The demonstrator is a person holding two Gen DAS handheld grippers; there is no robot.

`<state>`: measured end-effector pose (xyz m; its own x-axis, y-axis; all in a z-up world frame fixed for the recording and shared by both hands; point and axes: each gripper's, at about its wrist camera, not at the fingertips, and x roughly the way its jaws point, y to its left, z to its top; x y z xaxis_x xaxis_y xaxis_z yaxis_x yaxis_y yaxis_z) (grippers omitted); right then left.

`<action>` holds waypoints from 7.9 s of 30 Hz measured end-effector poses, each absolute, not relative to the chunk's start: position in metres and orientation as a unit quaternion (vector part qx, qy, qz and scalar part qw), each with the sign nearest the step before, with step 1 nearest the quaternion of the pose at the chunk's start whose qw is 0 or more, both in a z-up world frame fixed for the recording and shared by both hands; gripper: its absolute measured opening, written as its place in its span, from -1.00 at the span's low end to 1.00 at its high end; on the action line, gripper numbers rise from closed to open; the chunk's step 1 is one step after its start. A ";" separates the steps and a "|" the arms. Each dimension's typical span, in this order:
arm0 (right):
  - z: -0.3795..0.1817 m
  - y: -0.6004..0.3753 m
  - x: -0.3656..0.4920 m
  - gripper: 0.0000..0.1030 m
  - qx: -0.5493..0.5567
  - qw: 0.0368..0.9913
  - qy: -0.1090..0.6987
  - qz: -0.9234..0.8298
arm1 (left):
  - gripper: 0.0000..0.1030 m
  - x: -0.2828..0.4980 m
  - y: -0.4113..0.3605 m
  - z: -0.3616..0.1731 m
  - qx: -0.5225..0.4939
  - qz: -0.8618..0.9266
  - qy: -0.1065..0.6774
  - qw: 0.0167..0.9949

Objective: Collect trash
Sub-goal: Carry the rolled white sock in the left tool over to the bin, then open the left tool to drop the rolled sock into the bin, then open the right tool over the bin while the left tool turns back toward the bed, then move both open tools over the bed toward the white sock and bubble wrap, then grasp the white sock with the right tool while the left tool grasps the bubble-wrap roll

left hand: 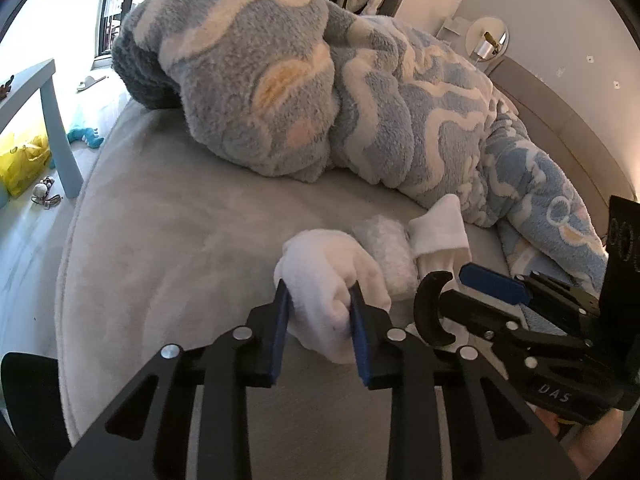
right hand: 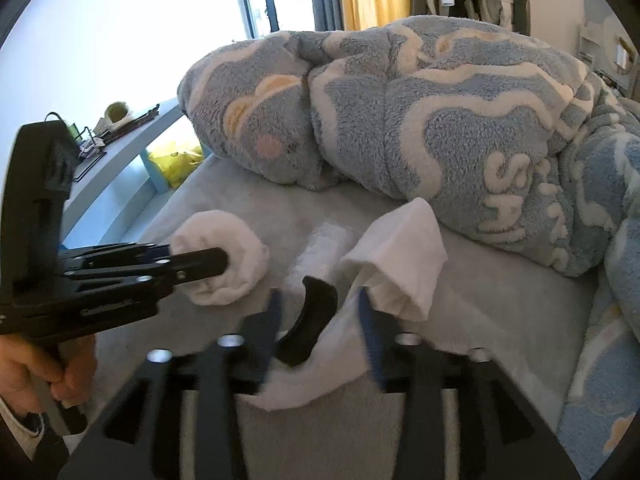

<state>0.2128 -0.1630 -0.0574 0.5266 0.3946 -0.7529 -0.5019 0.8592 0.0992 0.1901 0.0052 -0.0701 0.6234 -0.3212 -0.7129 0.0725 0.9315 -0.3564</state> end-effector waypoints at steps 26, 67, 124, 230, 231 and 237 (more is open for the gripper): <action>-0.034 -0.123 0.223 -0.65 -0.070 0.882 0.405 0.231 | -0.40 0.172 0.068 -0.049 -0.165 -0.085 0.401 0.897; -0.020 0.103 0.177 -0.65 -0.093 0.828 0.380 0.402 | -0.40 0.079 0.249 -0.092 -0.123 0.030 0.502 0.856; -0.168 0.240 0.089 -0.56 -0.254 0.679 0.547 0.418 | -0.05 -0.020 0.343 -0.007 -0.178 0.078 0.349 0.917; -0.077 -0.181 0.276 -0.67 -0.001 0.864 0.467 0.187 | 0.64 0.170 0.016 -0.010 -0.103 -0.128 0.374 0.913; -0.072 -0.184 0.273 -0.67 -0.003 0.867 0.460 0.193 | 0.64 0.172 0.013 -0.012 -0.105 -0.129 0.376 0.911; -0.049 -0.205 0.260 -0.68 -0.001 0.879 0.425 0.214 | 0.64 0.186 -0.014 -0.028 -0.103 -0.136 0.394 0.903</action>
